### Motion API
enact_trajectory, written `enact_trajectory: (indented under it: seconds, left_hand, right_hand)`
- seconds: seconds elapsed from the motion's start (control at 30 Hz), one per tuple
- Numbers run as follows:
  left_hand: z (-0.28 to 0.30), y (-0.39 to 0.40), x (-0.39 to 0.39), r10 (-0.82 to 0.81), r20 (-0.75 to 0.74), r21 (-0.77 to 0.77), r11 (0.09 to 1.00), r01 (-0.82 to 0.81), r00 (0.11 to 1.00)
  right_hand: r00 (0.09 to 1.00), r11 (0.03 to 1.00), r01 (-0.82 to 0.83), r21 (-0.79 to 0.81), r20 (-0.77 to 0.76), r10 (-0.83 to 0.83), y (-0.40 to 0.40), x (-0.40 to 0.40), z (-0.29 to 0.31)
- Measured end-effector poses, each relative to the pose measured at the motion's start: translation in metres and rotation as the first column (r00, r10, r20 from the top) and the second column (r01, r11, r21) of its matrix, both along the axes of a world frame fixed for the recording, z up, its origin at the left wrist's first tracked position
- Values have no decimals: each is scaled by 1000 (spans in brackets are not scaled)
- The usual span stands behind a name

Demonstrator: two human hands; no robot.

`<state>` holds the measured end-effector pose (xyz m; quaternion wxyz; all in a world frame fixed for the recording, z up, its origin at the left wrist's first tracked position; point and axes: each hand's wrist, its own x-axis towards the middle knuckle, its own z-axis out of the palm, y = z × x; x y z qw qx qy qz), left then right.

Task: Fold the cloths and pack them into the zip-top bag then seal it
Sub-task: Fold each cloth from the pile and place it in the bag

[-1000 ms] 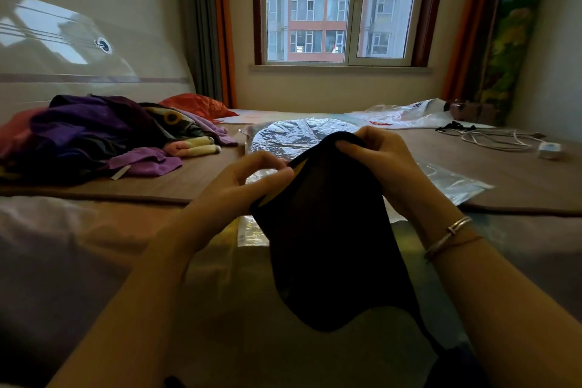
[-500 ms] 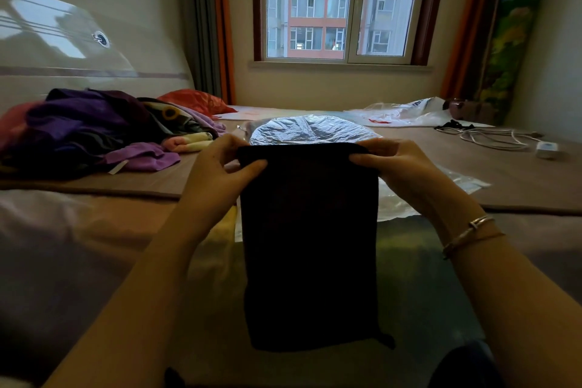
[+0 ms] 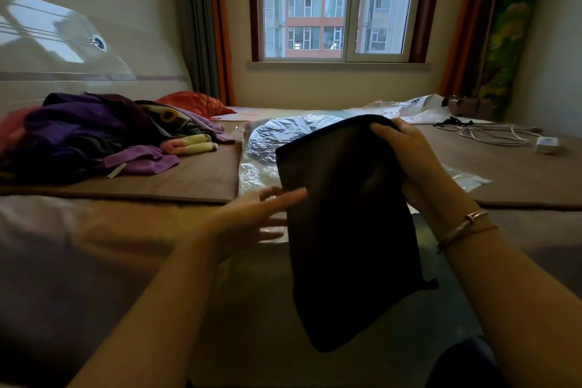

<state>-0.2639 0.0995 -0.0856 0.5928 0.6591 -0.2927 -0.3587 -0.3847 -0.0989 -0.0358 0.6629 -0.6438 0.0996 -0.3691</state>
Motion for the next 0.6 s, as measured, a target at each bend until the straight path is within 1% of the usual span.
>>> enact_trajectory:
  seconds: [0.07, 0.13, 0.17, 0.23, 0.3, 0.37, 0.43, 0.47, 0.5, 0.53, 0.6]
  left_hand:
    - [-6, -5, -6, -54, -22, 48, 997, 55, 998]
    - [-10, -9, -8, -44, -2, 63, 997, 44, 999]
    - [-11, -10, -10, -24, 5, 31, 999, 24, 1000]
    - [-10, -10, -10, 18, -13, -113, 993, -19, 1000]
    - [-3, -7, -10, 76, -70, -249, 964, -91, 995]
    - [5, -3, -11, 165, -102, -305, 933, -189, 981]
    - [8, 0, -8, 245, -90, -358, 896, -261, 965]
    - [9, 1, -7, 280, -76, -382, 878, -287, 957]
    - [9, 1, -7, 313, -70, -397, 862, -314, 947]
    - [9, 1, -6, 340, -72, -407, 848, -339, 938]
    - [8, -1, -5, 368, -48, -424, 834, -353, 928]
  right_hand:
    - [1000, 993, -18, 115, 21, 15, -5, -1, 1]
    - [1000, 976, 10, 217, 23, -15, -9, 1, -1]
    - [999, 962, 39, 268, 4, -42, -11, 3, -3]
    - [997, 929, 76, 361, -48, -62, -15, 6, -8]
    - [993, 906, 29, 423, -113, 21, -14, 5, -13]
    - [952, 899, -115, 423, -210, 221, -8, -1, -15]
    - [859, 863, -311, 398, -272, 434, -1, -4, -18]
    - [827, 848, -360, 389, -288, 483, 3, -5, -20]
    - [817, 848, -371, 378, -302, 491, 8, -6, -21]
    - [830, 869, -353, 345, -314, 462, 10, -6, -22]
    - [880, 914, -307, 267, -286, 379, 13, -6, -23]
